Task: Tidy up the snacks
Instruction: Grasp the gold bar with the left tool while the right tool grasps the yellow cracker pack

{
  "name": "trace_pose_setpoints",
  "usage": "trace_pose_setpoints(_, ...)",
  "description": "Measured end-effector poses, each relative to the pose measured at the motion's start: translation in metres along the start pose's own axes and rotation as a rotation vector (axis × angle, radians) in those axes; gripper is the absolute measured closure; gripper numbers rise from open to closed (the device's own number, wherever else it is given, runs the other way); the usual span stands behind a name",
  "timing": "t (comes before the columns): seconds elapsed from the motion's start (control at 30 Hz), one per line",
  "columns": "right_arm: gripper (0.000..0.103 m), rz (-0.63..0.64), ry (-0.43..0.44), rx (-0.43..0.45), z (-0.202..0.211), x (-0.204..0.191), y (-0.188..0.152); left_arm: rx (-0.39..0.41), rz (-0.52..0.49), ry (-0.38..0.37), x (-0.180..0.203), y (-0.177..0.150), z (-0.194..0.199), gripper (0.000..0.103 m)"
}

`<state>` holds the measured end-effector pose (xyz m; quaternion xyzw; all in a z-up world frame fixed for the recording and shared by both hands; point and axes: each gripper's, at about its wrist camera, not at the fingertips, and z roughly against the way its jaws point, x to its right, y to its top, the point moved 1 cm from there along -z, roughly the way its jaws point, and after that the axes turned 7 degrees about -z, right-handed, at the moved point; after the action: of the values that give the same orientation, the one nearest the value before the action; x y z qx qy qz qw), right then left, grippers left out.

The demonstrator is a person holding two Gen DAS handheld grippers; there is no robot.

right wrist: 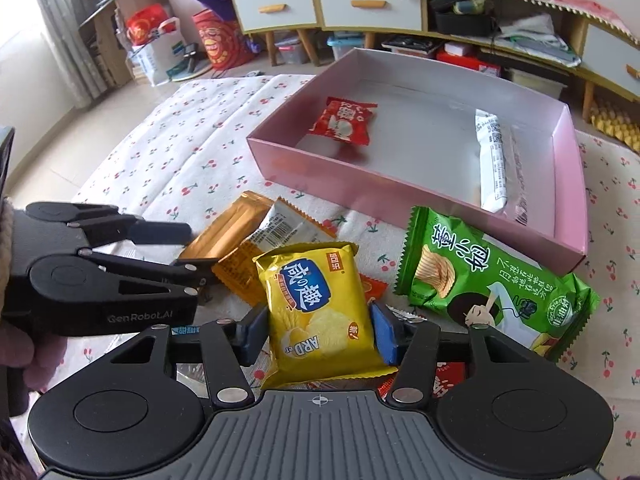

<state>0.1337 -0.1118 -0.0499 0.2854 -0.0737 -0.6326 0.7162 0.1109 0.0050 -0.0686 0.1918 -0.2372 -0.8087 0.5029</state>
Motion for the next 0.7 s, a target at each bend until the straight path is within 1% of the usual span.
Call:
trace_pose_setpoints(0.03, 0.051, -0.02, -0.006, -0.011, 0.0, 0.001, 0.002, -0.001, 0.001, -0.006, 0.002, 0.001, 0.001, 0.072)
trace_pose_setpoints(0.1, 0.051, -0.076, -0.01, -0.031, 0.002, 0.005, 0.006, -0.003, -0.004, -0.001, 0.004, 0.001, 0.001, 0.075)
trace_pose_setpoints(0.17, 0.051, -0.137, 0.002, -0.045, 0.005, 0.01, 0.009, -0.006, 0.011, -0.008, 0.003, 0.003, 0.001, 0.076)
trace_pose_setpoints(0.4, 0.051, -0.343, 0.089, -0.079, 0.015, 0.038, 0.016, -0.04, 0.15, -0.082, -0.012, 0.011, 0.004, 0.077)
trace_pose_setpoints(0.47, 0.051, -0.371, 0.113, -0.068, 0.022, 0.042, 0.018, -0.052, 0.185, -0.093, -0.015, 0.013, 0.007, 0.077)
trace_pose_setpoints(0.57, 0.051, -0.388, 0.12, -0.037, 0.033, 0.046, 0.022, -0.056, 0.234, -0.114, -0.019, 0.017, 0.017, 0.077)
trace_pose_setpoints(0.7, 0.051, -0.419, 0.143, 0.021, 0.047, 0.054, 0.03, -0.03, 0.269, -0.143, -0.019, 0.024, 0.031, 0.077)
